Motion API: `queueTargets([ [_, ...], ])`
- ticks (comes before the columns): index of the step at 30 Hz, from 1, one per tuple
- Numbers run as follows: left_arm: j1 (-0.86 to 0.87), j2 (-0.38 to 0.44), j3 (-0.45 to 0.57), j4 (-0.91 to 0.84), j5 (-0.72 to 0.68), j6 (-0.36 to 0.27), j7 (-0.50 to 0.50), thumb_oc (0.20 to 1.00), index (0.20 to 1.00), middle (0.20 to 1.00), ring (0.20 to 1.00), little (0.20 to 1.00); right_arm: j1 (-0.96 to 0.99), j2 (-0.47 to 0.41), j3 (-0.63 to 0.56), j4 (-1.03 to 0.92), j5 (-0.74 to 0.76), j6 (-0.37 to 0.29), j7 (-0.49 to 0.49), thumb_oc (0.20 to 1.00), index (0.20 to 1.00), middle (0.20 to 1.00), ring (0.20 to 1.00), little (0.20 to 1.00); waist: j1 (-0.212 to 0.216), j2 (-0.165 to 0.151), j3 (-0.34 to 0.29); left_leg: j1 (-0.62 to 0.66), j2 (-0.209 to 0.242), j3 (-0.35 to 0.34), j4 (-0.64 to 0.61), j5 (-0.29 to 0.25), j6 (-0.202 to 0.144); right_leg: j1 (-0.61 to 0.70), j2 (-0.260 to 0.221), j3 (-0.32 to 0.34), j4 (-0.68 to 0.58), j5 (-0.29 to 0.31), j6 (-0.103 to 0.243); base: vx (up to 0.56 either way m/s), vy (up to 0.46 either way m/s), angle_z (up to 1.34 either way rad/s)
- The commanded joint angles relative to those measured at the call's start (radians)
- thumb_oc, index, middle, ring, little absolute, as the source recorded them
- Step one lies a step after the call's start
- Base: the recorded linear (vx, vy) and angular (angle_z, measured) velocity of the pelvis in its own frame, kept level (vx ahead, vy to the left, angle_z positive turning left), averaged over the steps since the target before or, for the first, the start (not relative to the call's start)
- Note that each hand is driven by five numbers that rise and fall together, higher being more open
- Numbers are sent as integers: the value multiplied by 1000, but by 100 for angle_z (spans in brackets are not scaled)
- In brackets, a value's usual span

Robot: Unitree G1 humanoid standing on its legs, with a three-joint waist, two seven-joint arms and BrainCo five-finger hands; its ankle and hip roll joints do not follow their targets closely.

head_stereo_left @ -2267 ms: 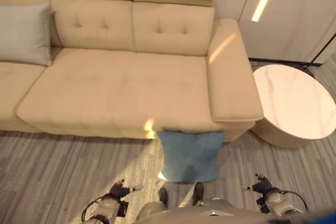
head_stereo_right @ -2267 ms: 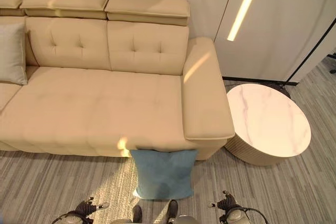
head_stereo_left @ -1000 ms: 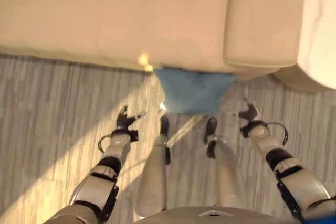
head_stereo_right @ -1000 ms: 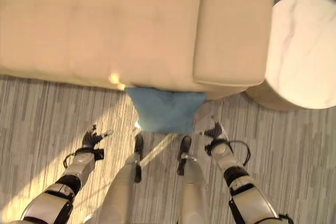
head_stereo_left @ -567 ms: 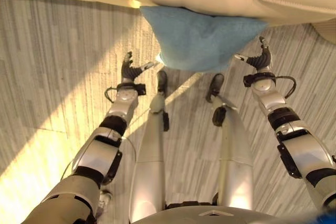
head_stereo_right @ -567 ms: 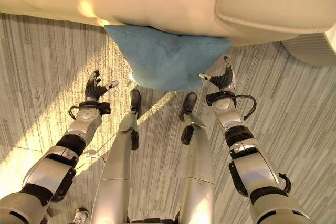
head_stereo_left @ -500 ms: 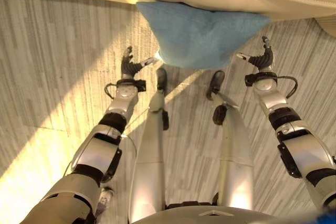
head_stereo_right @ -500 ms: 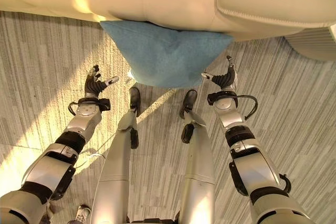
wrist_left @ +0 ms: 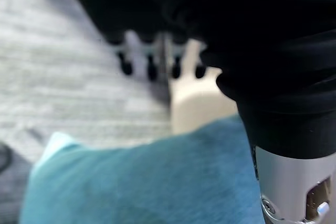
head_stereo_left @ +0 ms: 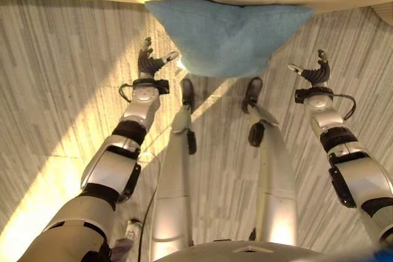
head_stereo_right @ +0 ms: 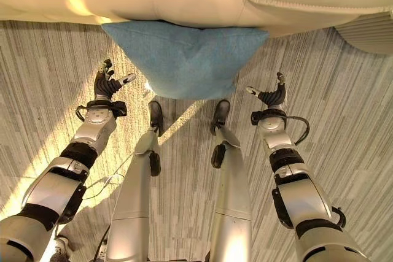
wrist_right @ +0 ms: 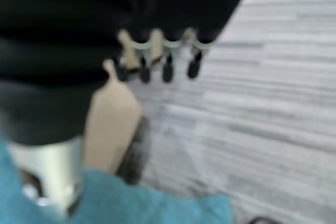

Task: Pick up all the scattered cushions and arrange them neatly on the sofa.

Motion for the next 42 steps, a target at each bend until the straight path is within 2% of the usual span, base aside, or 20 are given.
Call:
queueTargets([
  [1,47,21,-20,69,-25,-26,0,1000,1000,1000,1000,1000,-1,-25,82,9,38,-38,6,1000,1000,1000,1000,1000,-17,14,-111,-66,1,-67,53,-78,-12,26,0,50,-112,49,153,0,0,0],
  [15,-98,40,-79,153,-8,13,-23,1000,1000,1000,1000,1000,-93,-69,155,-8,46,-35,18,1000,1000,1000,1000,1000,-41,4,-98,-168,5,-62,89,-76,-6,-78,15,65,-86,47,156,15,5,-2],
  [27,-241,47,-153,139,4,10,-24,1000,1000,1000,1000,1000,-158,-91,218,-55,98,-63,66,1000,1000,1000,1000,1000,-59,1,-100,-236,3,-59,134,-86,4,-149,27,81,-67,52,160,24,18,-5],
  [42,-249,-6,-187,93,30,6,1,1000,1000,1000,1000,1000,-241,-21,285,-73,180,-96,128,1000,1000,1000,1000,1000,-36,13,-130,-261,1,-65,135,-75,0,-181,37,80,-53,50,156,0,0,0],
])
